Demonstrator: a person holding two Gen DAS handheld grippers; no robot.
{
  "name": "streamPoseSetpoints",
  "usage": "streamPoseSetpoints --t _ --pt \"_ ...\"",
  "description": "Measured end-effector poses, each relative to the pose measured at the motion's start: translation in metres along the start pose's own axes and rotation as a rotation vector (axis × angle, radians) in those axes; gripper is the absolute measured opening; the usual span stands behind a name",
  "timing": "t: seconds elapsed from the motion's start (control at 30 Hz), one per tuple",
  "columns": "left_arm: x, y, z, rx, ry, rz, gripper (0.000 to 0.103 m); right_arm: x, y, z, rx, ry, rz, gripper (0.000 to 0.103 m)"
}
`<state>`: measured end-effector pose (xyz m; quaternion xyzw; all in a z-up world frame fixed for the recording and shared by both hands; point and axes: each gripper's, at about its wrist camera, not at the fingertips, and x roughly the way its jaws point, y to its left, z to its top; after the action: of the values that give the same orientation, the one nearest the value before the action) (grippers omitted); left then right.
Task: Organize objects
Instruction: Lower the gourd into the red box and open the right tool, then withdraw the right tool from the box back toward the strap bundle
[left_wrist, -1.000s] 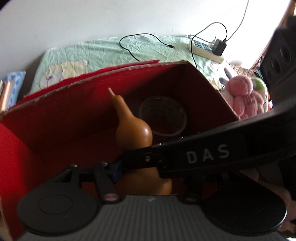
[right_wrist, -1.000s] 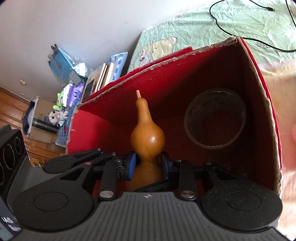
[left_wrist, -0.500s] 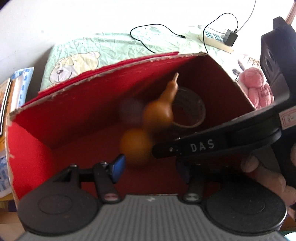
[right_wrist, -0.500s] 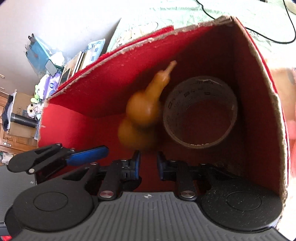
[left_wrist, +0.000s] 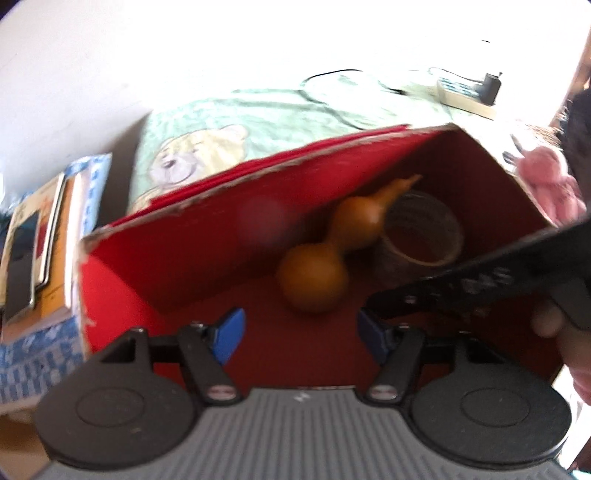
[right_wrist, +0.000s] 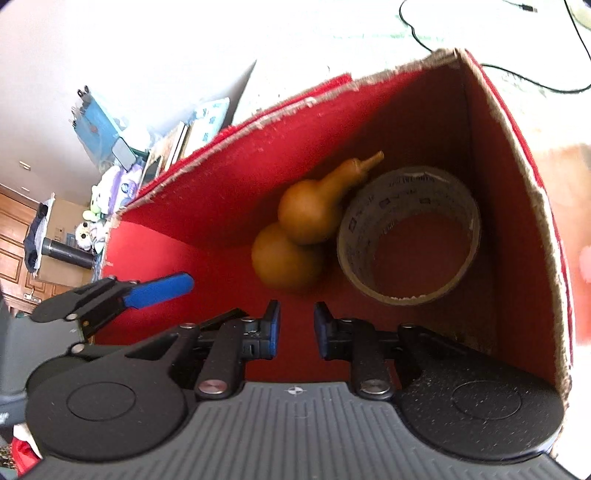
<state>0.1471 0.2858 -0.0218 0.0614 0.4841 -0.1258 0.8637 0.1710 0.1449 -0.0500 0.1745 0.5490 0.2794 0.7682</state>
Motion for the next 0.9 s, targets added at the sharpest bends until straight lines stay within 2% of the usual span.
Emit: streamPoseSetpoints --t 0.1,0.33,0.57,0.7,0.9 --pt "0.006 0.004 0.000 -0.039 0.022 0.028 0.069 -0.004 0.000 -0.001 -0.008 -0.037 0.001 0.023" --pt "0.010 0.005 -0.001 -0.056 0.040 0.065 0.073 -0.002 0.006 0.000 -0.012 -0.085 0.000 0.023" --pt "0.006 0.001 -0.003 -0.044 0.011 0.116 0.075 -0.006 0.009 -0.004 -0.044 -0.145 0.004 0.023" --pt "0.004 0.005 -0.003 -0.070 0.003 0.128 0.082 -0.010 0.010 -0.006 -0.050 -0.179 0.001 0.024" --pt "0.000 0.001 -0.005 -0.061 -0.034 0.148 0.081 -0.017 0.014 -0.011 -0.080 -0.253 0.016 0.024"
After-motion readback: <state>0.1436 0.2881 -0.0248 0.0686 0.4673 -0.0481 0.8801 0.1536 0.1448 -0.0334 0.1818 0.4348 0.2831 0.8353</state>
